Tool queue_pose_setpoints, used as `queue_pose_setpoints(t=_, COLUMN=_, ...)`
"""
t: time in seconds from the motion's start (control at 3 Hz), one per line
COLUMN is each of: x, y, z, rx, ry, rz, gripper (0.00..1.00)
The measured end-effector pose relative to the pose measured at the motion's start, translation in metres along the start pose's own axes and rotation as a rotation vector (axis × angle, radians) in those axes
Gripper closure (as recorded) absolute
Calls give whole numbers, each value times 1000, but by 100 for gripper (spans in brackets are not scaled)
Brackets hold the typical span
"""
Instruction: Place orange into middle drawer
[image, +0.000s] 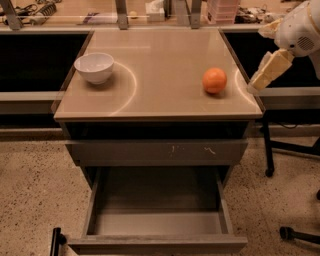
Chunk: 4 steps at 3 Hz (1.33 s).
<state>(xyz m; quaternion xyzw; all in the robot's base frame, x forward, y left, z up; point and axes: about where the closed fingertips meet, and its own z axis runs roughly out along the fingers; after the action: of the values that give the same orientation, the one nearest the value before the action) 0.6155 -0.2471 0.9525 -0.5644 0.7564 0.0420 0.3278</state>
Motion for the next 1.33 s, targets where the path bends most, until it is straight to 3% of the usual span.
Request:
queue_pose_setpoints(t=0.67, x=8, y=-8, z=11, rx=3, ry=2, rz=30, gripper=0)
queue_pose_setpoints(t=1.33, x=-3, y=-38, z=69, rx=-51, ry=-86, rz=10, gripper=0)
